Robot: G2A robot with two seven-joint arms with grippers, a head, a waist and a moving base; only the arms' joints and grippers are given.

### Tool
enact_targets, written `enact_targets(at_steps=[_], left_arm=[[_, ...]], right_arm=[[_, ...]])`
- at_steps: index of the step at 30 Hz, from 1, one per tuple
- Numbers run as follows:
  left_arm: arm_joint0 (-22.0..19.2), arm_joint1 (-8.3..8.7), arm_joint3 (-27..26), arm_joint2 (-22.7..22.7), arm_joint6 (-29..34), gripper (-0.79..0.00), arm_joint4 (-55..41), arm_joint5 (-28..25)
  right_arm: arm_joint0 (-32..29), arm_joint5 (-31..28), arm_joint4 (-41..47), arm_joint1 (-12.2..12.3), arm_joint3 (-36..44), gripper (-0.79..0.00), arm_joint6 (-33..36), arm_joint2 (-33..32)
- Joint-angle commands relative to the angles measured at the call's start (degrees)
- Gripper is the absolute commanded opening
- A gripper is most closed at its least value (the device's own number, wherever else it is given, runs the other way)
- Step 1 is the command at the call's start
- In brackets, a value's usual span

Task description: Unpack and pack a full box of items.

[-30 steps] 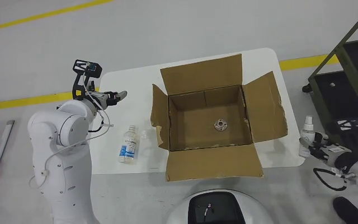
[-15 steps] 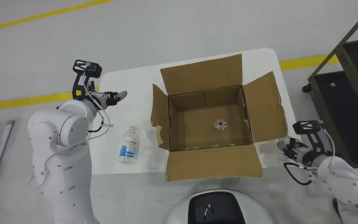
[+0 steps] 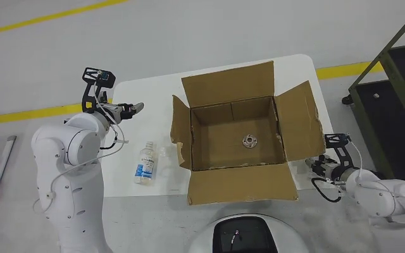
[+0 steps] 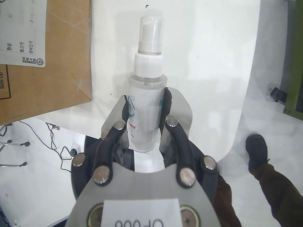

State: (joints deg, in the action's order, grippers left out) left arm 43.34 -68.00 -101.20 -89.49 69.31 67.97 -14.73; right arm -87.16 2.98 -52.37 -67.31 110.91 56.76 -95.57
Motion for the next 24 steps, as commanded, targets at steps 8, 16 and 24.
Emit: enact_targets(at_steps=[8, 16, 24], left_arm=[[0.0, 0.0, 0.0, 0.0, 0.0, 0.0, 0.0, 0.0], [0.0, 0.0, 0.0, 0.0, 0.0, 0.0, 0.0, 0.0], [0.0, 0.0, 0.0, 0.0, 0.0, 0.0, 0.0, 0.0]], right_arm=[[0.55, 0.22, 0.26, 0.2, -0.82, -0.416, -0.86, 0.6], [-0.09, 1.46, 2.9, 0.5, 2.53, -0.416, -2.99, -3.53], [-2.33, -0.19, 5.99, 1.1, 11.78, -0.785, -11.83, -18.34]])
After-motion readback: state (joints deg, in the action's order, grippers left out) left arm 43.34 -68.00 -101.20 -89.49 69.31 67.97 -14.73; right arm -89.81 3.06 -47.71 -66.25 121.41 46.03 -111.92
